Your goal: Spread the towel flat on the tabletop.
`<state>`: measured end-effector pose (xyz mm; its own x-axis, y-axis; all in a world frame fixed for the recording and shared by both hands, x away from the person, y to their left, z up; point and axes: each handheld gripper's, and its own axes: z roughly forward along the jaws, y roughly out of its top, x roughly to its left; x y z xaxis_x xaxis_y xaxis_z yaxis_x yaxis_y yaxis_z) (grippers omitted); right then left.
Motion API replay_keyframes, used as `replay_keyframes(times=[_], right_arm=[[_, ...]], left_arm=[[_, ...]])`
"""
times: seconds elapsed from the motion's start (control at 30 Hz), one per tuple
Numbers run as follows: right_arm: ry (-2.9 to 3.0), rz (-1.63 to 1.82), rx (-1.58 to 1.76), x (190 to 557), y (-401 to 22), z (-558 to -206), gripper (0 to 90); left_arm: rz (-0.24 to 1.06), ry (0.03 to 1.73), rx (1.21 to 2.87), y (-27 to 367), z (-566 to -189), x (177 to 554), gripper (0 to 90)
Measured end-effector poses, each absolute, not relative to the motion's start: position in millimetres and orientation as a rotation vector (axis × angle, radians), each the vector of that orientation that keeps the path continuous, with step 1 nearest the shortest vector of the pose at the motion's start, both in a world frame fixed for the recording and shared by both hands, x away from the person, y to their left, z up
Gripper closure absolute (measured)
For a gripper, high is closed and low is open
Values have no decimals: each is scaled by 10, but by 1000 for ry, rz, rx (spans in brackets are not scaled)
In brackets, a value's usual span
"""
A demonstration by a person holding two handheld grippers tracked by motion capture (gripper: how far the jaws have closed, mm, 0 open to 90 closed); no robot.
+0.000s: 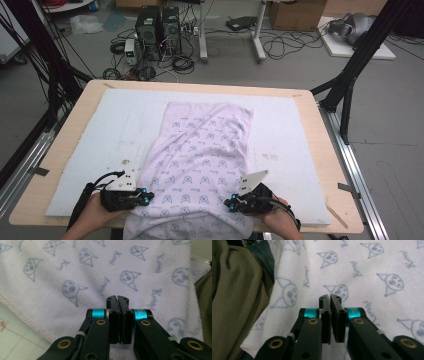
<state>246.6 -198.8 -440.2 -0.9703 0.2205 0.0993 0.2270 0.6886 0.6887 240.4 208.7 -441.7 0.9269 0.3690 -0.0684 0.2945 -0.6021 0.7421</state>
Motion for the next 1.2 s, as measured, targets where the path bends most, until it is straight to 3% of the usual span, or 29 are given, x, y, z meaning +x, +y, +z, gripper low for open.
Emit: replay_keyframes(times=[0.23, 0.27, 0.3, 0.4, 0.47, 0.57, 0.6, 0.63, 0.73, 0.87, 0.93, 0.97, 1.07, 1.17, 1.2], right_arm=[[-2756, -1211, -244, 2205, -2095, -4285, 879], [-2760, -1235, -243, 2172, -2130, -4244, 843], [-2773, -1250, -276, 2171, -2165, -4212, 787], [-2839, -1247, -404, 2285, -2238, -4200, 683], [-2844, -1243, -447, 2343, -2233, -4257, 676], [-2905, -1166, -441, 2374, -2161, -4380, 703], [-2913, -1182, -429, 2371, -2160, -4399, 754], [-2910, -1183, -435, 2373, -2171, -4399, 884], [-2875, -1152, -334, 2340, -2192, -4354, 878], [-2883, -1288, -472, 2427, -2306, -4213, 724], [-2916, -1264, -512, 2504, -2336, -4215, 680], [-2925, -1240, -521, 2539, -2341, -4247, 680], [-2952, -1164, -517, 2587, -2312, -4390, 714], [-2902, -1199, -525, 2621, -2334, -4403, 877], [-2904, -1196, -503, 2634, -2333, -4403, 884]], left_arm=[[53, 375, 2239, 2183, -4289, 2128, 866], [68, 379, 2226, 2181, -4267, 2113, 802], [96, 401, 2227, 2174, -4251, 2129, 684], [140, 440, 2235, 2163, -4264, 2276, 620], [171, 468, 2271, 2139, -4326, 2366, 636], [159, 490, 2260, 2135, -4418, 2409, 754], [145, 503, 2249, 2142, -4418, 2407, 833], [141, 500, 2262, 2144, -4408, 2392, 877], [104, 435, 2274, 2181, -4362, 2325, 886], [227, 513, 2265, 2242, -4322, 2432, 694], [259, 555, 2258, 2248, -4336, 2517, 659], [263, 575, 2263, 2239, -4362, 2563, 669], [241, 585, 2252, 2210, -4413, 2605, 870], [259, 583, 2277, 2183, -4389, 2598, 890], [260, 586, 2273, 2187, -4390, 2595, 890]])
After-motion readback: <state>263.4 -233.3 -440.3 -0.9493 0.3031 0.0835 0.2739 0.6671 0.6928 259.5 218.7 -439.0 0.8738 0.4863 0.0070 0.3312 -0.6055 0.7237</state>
